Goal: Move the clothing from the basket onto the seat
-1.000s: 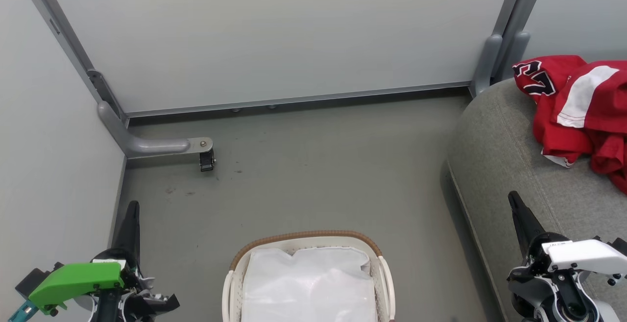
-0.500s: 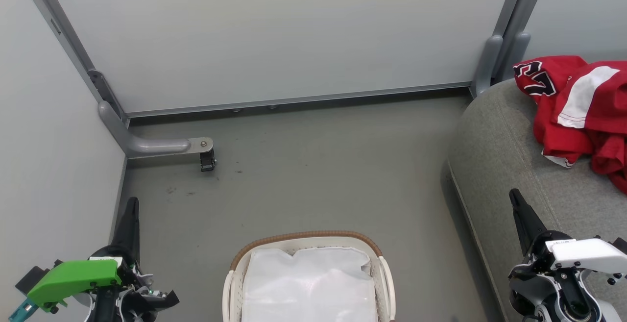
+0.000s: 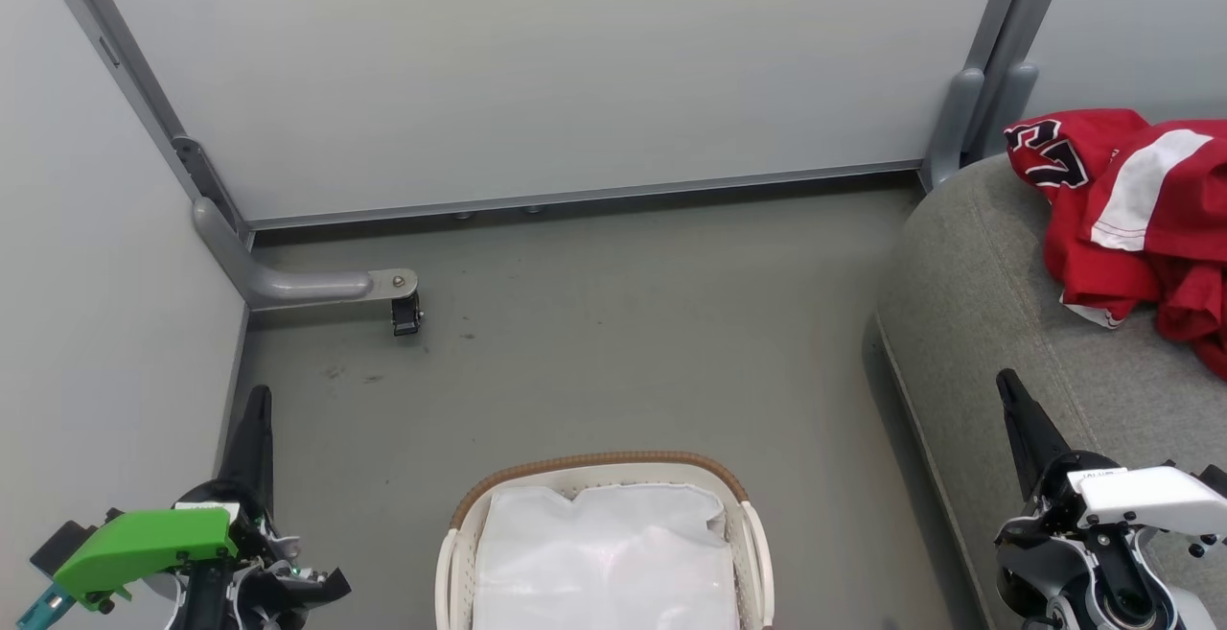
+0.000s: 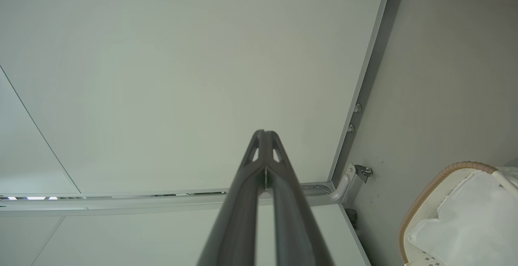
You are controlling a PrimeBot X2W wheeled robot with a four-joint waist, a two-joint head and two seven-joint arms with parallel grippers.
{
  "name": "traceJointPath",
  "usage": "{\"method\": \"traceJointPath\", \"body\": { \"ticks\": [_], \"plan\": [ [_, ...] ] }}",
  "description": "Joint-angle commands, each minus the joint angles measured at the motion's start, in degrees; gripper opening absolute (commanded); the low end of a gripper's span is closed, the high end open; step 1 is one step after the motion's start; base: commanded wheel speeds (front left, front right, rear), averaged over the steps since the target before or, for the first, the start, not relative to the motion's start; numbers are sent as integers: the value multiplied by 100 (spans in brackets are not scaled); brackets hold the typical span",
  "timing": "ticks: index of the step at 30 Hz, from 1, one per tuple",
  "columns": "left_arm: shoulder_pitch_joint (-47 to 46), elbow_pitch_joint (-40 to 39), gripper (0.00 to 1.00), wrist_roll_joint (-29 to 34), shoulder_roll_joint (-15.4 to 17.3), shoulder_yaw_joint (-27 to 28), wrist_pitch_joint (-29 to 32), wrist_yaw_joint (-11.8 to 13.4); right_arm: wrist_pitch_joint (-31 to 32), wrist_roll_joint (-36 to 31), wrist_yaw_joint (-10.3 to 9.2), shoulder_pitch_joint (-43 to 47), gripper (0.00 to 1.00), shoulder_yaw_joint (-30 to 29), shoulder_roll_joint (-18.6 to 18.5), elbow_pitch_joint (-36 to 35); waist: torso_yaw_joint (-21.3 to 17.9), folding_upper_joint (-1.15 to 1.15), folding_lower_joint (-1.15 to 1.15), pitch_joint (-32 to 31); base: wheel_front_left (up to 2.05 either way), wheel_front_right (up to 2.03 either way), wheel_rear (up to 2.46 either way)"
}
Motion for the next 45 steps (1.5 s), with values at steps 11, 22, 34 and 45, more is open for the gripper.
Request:
{"method": "traceJointPath", "body": {
  "ticks": [11, 22, 34, 45],
  "plan": [
    [-67, -12, 0, -19, 35, 15, 21, -27, 11, 18, 0, -51, 0, -10, -32, -19, 0, 0, 0, 0, 0, 0, 0],
    [-67, -12, 0, -19, 36, 15, 20, -26, 10, 19, 0, -51, 0, -9, -32, -20, 0, 0, 0, 0, 0, 0, 0],
    [-67, -12, 0, -18, 36, 15, 20, -26, 10, 20, 0, -51, 0, -9, -32, -20, 0, 0, 0, 0, 0, 0, 0],
    [-67, -12, 0, -19, 36, 14, 20, -26, 9, 20, 0, -50, 0, -8, -32, -20, 0, 0, 0, 0, 0, 0, 0]
  ]
}}
